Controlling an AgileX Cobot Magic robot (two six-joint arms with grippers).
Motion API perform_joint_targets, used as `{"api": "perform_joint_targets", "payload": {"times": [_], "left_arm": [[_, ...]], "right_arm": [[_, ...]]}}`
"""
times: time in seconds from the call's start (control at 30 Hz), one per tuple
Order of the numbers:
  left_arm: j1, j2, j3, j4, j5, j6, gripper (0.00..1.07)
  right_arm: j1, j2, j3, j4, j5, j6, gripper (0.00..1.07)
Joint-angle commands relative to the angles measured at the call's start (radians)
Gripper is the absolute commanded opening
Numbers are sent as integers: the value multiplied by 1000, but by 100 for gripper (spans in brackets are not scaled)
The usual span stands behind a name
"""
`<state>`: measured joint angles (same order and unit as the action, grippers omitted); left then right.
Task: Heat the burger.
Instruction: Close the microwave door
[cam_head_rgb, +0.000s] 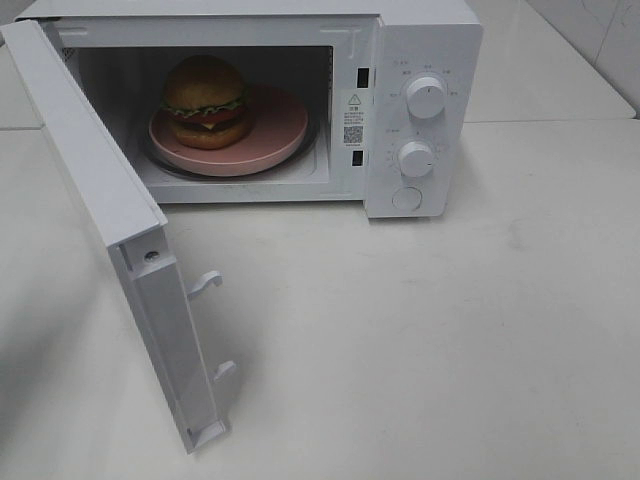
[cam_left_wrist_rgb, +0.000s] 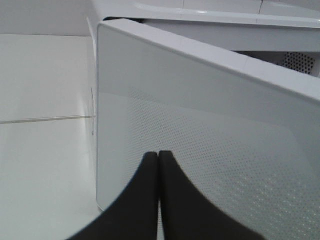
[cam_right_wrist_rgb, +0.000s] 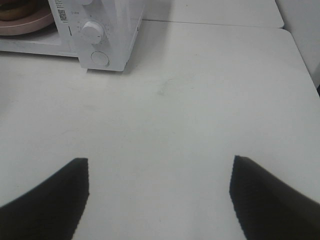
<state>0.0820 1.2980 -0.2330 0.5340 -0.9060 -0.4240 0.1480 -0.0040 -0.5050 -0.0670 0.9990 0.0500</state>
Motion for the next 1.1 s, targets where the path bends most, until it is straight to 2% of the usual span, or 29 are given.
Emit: {"api": "perform_joint_targets", "payload": {"times": [0.03, 0.07, 0.1, 0.13, 0.17, 0.2, 0.27, 0.33, 0.43, 0.47, 0.53, 0.67, 0.77, 1.1], "left_arm": [[-76, 29, -15, -9, -28, 41, 0], [-101, 37, -15, -27, -28, 65, 0], [-101, 37, -15, -27, -28, 65, 0], [-145, 51, -15, -84, -28, 100, 0], [-145, 51, -15, -84, -28, 100, 0], [-197, 67, -15, -143, -29, 127, 0], [-222, 77, -15, -173, -29, 146, 0], [-300, 110, -15, -265, -29, 204, 0], [-320, 119, -15, -290, -29, 212, 0], [-353, 135, -15, -339, -38, 222, 0], [-370, 144, -15, -360, -48, 226, 0], [-446, 198, -38, -459, -78, 269, 0], [-458, 208, -48, -468, -78, 269, 0], [-563, 339, -217, -555, -75, 272, 0]], "right_arm": [[-5, -27, 2, 1, -4, -1, 75], [-5, -27, 2, 1, -4, -1, 75], [-5, -27, 2, 1, -4, -1, 75], [-5, -27, 2, 1, -4, -1, 75], [-5, -27, 2, 1, -4, -1, 75], [-5, -27, 2, 1, -4, -1, 75], [-5, -27, 2, 1, -4, -1, 75], [-5, -27, 2, 1, -4, -1, 75], [-5, -27, 2, 1, -4, -1, 75], [-5, -27, 2, 1, -4, -1, 75], [-5, -27, 2, 1, -4, -1, 75], [-5, -27, 2, 1, -4, -1, 75], [-5, -27, 2, 1, -4, -1, 75], [-5, -27, 2, 1, -4, -1, 75]]}}
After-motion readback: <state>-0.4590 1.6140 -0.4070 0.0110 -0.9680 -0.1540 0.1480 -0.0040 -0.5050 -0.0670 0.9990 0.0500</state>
